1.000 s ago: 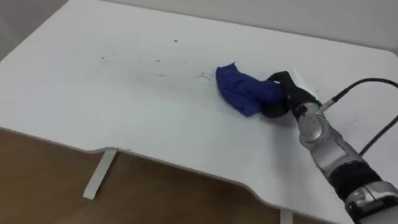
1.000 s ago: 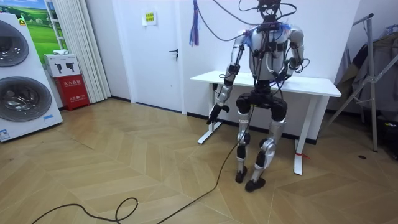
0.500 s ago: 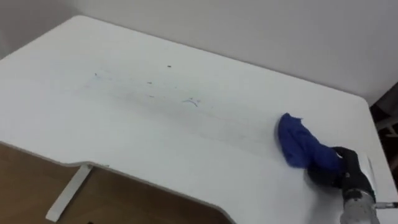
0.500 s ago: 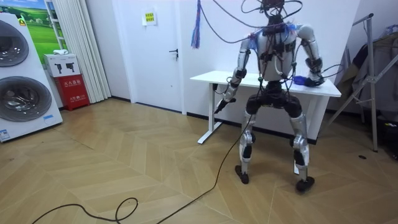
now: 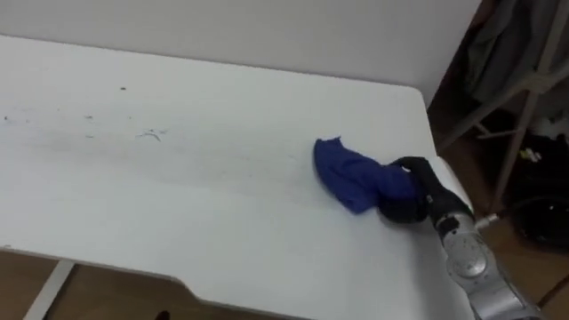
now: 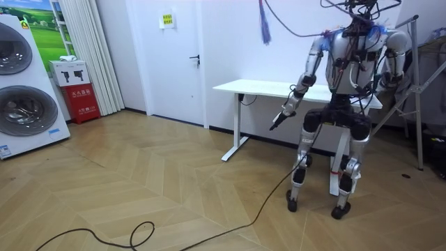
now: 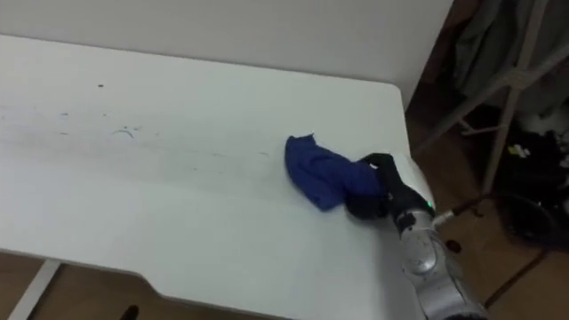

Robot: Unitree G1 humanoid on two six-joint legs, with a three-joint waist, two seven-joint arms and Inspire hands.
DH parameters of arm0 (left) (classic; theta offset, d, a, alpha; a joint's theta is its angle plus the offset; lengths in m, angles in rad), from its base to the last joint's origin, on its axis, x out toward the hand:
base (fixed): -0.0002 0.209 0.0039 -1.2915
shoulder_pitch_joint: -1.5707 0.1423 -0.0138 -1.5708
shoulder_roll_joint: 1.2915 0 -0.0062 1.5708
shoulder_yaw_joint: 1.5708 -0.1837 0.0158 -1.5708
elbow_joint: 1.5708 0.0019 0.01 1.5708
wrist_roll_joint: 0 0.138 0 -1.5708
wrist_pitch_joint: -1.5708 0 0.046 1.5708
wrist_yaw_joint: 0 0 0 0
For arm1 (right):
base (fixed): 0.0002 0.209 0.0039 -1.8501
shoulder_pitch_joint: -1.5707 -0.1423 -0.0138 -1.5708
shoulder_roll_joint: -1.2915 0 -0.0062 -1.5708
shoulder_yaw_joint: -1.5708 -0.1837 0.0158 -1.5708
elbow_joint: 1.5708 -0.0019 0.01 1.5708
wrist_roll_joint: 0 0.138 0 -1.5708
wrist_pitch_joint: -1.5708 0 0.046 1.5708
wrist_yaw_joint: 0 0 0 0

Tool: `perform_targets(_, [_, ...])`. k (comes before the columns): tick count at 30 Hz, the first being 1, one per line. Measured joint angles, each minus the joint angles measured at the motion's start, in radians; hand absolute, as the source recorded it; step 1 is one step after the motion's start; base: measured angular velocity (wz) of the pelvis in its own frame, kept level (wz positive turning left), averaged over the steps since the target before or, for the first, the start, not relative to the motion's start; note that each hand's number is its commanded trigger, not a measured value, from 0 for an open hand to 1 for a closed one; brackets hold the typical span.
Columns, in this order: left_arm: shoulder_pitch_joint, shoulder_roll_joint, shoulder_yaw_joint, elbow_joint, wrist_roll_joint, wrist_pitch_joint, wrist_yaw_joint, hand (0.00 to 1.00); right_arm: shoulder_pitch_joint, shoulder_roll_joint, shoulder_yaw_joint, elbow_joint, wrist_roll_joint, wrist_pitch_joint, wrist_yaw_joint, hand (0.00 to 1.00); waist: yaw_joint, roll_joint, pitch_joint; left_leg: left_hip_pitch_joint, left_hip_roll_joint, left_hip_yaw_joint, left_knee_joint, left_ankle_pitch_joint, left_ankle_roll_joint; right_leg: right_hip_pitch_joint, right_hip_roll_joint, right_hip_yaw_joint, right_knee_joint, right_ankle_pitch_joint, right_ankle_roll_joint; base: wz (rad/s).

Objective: Wipe table

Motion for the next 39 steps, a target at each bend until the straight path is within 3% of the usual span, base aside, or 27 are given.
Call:
perform_targets(3, [0.02,0.0,0.0,0.0,-0.008,0.023,-0.006,0.0,-0.008,0.01,0.009,-0.032,-0.082,-0.002,0.013,1.0,0.008,0.02,-0.0022,0.011,0.0,-0.013,-0.042,0.004,-0.001,0.003,0.039,0.02,-0.056,0.047,-0.022,-0.54])
perform_targets(5, [0.027,-0.001,-0.004,0.0,-0.007,0.031,-0.008,0.0,-0.009,0.011,0.018,-0.041,-0.102,-0.006,0.019,1.0,0.001,0.02,-0.0029,0.028,-0.001,-0.012,-0.068,0.015,0.003,0.012,0.048,0.031,-0.072,0.056,-0.024,-0.11])
perform_targets(7, [0.027,-0.001,-0.004,0.0,-0.007,0.04,-0.007,0.0,-0.008,0.011,0.033,-0.047,-0.117,-0.004,0.02,1.0,-0.01,0.018,-0.0037,0.045,-0.002,-0.012,-0.085,0.017,0.003,0.025,0.05,0.032,-0.078,0.055,-0.022,0.0])
perform_targets(10, [0.01,0.002,-0.001,-0.001,-0.007,0.04,-0.002,0.0,-0.007,0.012,0.049,-0.064,-0.124,-0.001,0.017,1.0,-0.029,-0.007,0.0028,0.042,-0.005,-0.033,-0.092,0.018,0.005,0.031,0.052,0.027,-0.094,0.057,-0.017,0.07])
perform_targets(11, [-0.002,0.005,-0.001,-0.001,-0.006,0.04,-0.002,0.0,-0.006,0.012,0.053,-0.066,-0.124,-0.001,0.016,0.7,-0.032,-0.022,0.0044,0.039,-0.005,-0.038,-0.093,0.018,0.005,0.033,0.052,0.022,-0.101,0.058,-0.016,0.12])
perform_targets(12, [-0.014,0.005,-0.002,0.0,-0.006,0.04,-0.002,0.0,-0.004,0.011,0.055,-0.066,-0.124,0.0,0.015,0.47,-0.032,-0.036,0.0026,0.037,-0.005,-0.043,-0.096,0.018,0.005,0.04,0.053,0.016,-0.113,0.061,-0.013,0.12])
perform_targets(13, [-0.019,0.005,-0.004,0.0,-0.006,0.04,-0.002,0.0,-0.003,0.011,0.055,-0.065,-0.124,0.001,0.014,0.0,-0.031,-0.042,0.0034,0.037,-0.005,-0.045,-0.096,0.018,0.006,0.042,0.054,0.014,-0.117,0.062,-0.012,0.14])
perform_targets(15, [-0.033,0.006,-0.02,0.0,-0.006,0.04,-0.002,0.0,-0.001,0.01,0.06,-0.065,-0.124,0.009,0.007,0.0,-0.033,-0.055,0.0037,0.038,-0.005,-0.052,-0.096,0.016,0.009,0.059,0.055,0.003,-0.14,0.07,-0.007,0.1])
perform_targets(17, [-0.033,0.006,-0.021,-0.001,-0.006,0.04,-0.003,0.0,0.001,0.006,0.06,-0.065,-0.139,0.011,-0.008,0.0,-0.033,-0.057,0.0038,0.041,-0.005,-0.052,-0.096,0.015,0.01,0.062,0.055,0.002,-0.146,0.073,-0.004,0.0])
perform_targets(21, [-0.032,0.009,-0.021,-0.001,-0.005,0.051,-0.003,0.0,0.006,-0.003,0.059,-0.064,-0.19,0.053,-0.038,0.0,-0.035,-0.058,0.0045,0.042,-0.005,-0.053,-0.107,0.015,0.01,0.061,0.057,0.002,-0.148,0.073,-0.004,0.0])
perform_targets(28, [-0.022,0.015,-0.037,-0.005,-0.007,0.059,-0.003,0.0,0.031,-0.002,0.059,-0.112,-0.28,0.074,-0.055,0.0,-0.047,-0.061,0.0028,0.042,-0.005,-0.053,-0.109,0.014,0.011,0.062,0.059,0.002,-0.154,0.073,-0.004,0.0])
perform_targets(34, [-0.02,0.014,-0.038,-0.04,0.021,0.056,-0.002,0.0,0.094,0.006,0.036,-0.189,-0.314,0.058,-0.064,0.0,-0.067,-0.053,0.0059,0.055,-0.005,-0.051,-0.109,0.014,0.012,0.07,0.06,0.008,-0.155,0.073,-0.003,-0.01])
perform_targets(39, [-0.025,0.008,-0.039,-0.041,0.022,0.035,0.016,0.0,0.137,0.009,-0.035,-0.278,-0.29,0.045,-0.075,0.0,-0.111,-0.032,0.0064,0.059,-0.005,-0.052,-0.112,0.014,0.012,0.071,0.06,0.007,-0.154,0.074,-0.003,0.0])
